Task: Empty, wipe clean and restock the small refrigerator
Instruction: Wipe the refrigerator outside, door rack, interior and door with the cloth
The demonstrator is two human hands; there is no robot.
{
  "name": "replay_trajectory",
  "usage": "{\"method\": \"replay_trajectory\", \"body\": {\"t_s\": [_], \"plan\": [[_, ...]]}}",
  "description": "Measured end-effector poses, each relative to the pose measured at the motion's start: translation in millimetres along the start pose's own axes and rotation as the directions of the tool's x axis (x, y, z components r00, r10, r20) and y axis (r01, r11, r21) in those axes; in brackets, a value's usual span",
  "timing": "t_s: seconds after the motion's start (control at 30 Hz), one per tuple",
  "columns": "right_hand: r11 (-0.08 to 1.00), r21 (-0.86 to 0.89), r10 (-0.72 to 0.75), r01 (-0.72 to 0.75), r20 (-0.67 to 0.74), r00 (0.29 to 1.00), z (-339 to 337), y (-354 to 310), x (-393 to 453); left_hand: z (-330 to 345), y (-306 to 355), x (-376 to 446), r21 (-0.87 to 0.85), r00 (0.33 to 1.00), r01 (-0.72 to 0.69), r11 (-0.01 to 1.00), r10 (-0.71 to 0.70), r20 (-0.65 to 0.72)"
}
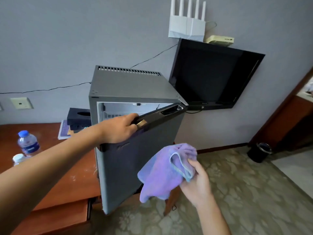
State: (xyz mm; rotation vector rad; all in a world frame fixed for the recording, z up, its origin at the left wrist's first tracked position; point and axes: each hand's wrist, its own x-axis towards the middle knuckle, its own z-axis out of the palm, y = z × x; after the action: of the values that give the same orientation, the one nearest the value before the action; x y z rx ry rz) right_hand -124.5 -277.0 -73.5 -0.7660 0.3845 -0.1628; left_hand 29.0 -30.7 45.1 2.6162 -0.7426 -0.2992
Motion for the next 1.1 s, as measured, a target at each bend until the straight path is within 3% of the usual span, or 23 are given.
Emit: {"method": "replay_trajectory", "body": {"t_s": [0.1, 0.23, 0.37, 0.47, 0.57, 0.67, 0.77, 0.87, 0.93, 1.0, 1.1], "plan": [[0.941, -0.291, -0.167, 0.172, 0.044, 0.985, 12, -32, 4, 15, 19, -15, -0.154, 0.990, -0.057, 0.986, 0.077, 0.122], [0.875, -0.386, -0.355, 0.293, -0.101, 0.929, 29, -87, -6, 30, 42, -34, -0.183, 0.939, -0.169, 0.969, 0.214, 0.268], [0.758, -0.521, -0.471, 0.392, -0.021, 0.882, 45, -138, -20, 47, 67, -45, -0.158, 0.913, -0.265, 0.951, 0.300, 0.277], [0.528, -0.744, -0.544, 0.409, 0.074, 0.836, 57, -161, -26, 62, 91, -40, -0.026, 0.903, -0.381, 0.924, 0.378, 0.205], [0.124, -0.927, -0.560, 0.353, 0.228, 0.796, 62, -172, -26, 81, 115, -24, 0.045, 0.849, -0.520, 0.853, 0.511, 0.136], [-0.174, -0.960, -0.472, 0.221, 0.278, 0.836, 55, -175, -19, 102, 134, -3, 0.027, 0.781, -0.624, 0.781, 0.623, 0.051], [-0.312, -0.938, -0.406, 0.148, 0.272, 0.872, 39, -179, -4, 113, 140, 19, -0.083, 0.713, -0.700, 0.709, 0.701, -0.026], [-0.302, -0.944, -0.333, 0.136, 0.238, 0.913, 20, -181, 15, 108, 130, 51, -0.167, 0.814, -0.580, 0.797, 0.568, -0.117], [-0.352, -0.933, -0.318, 0.078, 0.198, 0.927, 10, -182, 29, 96, 121, 78, -0.143, 0.848, -0.509, 0.849, 0.467, -0.249], [-0.475, -0.880, -0.322, 0.016, 0.191, 0.927, 5, -188, 46, 80, 116, 109, -0.088, 0.825, -0.487, 0.869, 0.425, -0.372], [-0.529, -0.847, -0.305, 0.046, 0.241, 0.921, 10, -197, 72, 59, 120, 158, 0.100, 0.788, -0.496, 0.863, 0.495, -0.367]]}}
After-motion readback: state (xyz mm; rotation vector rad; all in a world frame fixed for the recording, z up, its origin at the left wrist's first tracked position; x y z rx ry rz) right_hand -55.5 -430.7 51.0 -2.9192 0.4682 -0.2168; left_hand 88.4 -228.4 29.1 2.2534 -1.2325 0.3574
